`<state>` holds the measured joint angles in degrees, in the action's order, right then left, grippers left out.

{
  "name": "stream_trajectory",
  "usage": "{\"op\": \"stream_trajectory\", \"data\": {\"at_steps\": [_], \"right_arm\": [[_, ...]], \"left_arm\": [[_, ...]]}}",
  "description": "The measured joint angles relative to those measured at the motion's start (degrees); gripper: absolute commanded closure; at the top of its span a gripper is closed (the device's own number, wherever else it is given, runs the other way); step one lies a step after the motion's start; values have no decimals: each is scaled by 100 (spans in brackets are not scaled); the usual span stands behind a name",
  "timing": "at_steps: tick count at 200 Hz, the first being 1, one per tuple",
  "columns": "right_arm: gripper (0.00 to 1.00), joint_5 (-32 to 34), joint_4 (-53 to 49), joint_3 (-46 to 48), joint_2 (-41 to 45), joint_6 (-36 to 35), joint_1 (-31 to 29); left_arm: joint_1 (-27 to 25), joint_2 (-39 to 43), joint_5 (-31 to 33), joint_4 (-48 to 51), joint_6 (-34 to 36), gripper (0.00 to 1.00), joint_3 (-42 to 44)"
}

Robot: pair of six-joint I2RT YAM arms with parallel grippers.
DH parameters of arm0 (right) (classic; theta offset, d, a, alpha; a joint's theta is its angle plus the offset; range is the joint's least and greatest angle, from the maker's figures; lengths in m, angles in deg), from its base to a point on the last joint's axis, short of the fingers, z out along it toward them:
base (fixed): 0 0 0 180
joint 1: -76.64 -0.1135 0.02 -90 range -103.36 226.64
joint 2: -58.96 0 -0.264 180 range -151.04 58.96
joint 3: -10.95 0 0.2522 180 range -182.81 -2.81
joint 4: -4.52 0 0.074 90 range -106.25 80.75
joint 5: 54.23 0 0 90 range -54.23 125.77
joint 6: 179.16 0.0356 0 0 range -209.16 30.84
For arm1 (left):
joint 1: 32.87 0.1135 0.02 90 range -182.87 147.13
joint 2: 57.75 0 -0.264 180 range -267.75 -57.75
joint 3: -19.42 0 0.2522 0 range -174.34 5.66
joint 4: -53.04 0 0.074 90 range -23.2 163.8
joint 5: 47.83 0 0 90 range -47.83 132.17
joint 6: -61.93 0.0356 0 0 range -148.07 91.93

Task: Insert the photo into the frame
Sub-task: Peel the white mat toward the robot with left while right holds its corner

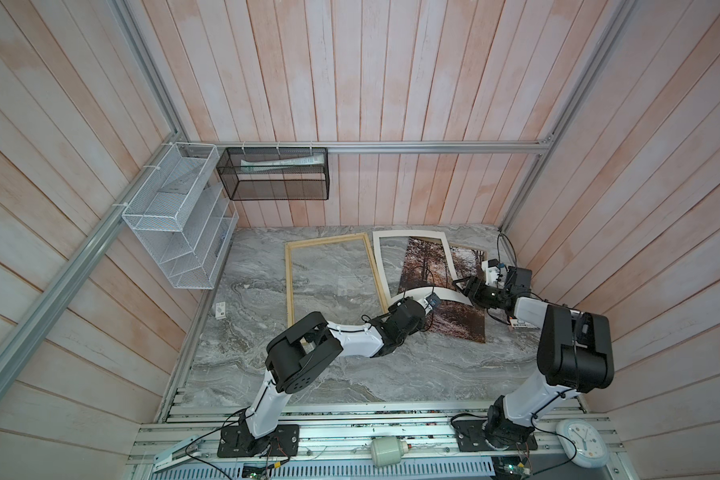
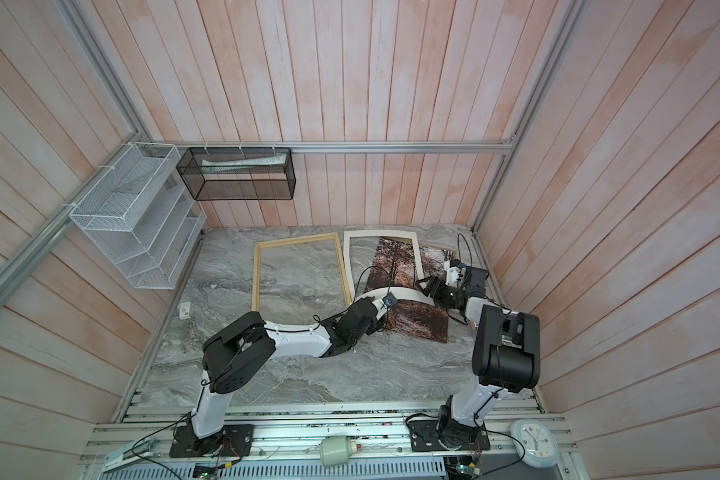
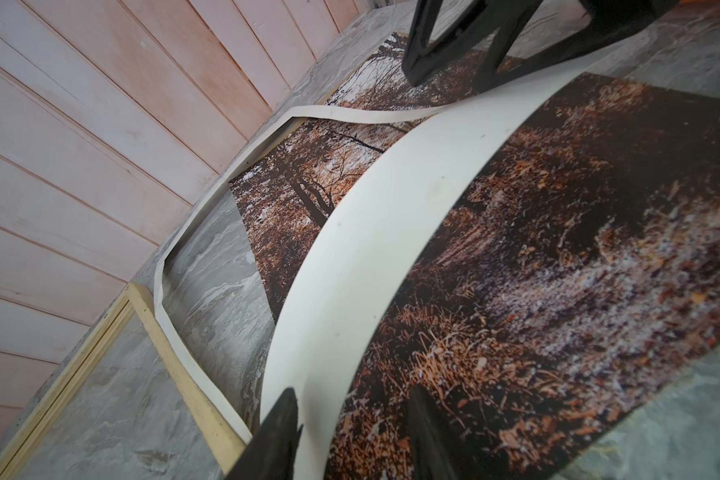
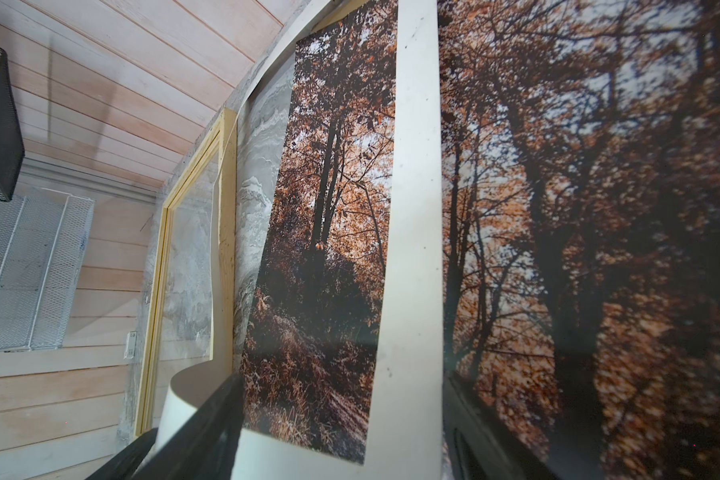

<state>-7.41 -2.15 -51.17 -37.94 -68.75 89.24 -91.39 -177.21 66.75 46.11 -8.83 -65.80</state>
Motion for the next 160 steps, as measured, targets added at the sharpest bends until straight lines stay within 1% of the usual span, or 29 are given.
{"op": "stream_trajectory", "data": {"at_steps": [47,72,100,119,160], "right_arm": [[25,0,-70,0,107,-63,74],[25,0,-94,0,125,-79,101],[25,-2,-111,0,168,-101,125],[25,-2,-114,0,177,-116,149],[25,-2,-138,0,216,-111,249]], "left_arm": [[0,-131,424,-149,179,54,-197],[0,-133,577,-251,240,61,-262],[0,-188,632,-306,326,74,-319],[-2,-249,682,-313,385,78,-352],[-2,-304,704,-319,444,81,-422]]}}
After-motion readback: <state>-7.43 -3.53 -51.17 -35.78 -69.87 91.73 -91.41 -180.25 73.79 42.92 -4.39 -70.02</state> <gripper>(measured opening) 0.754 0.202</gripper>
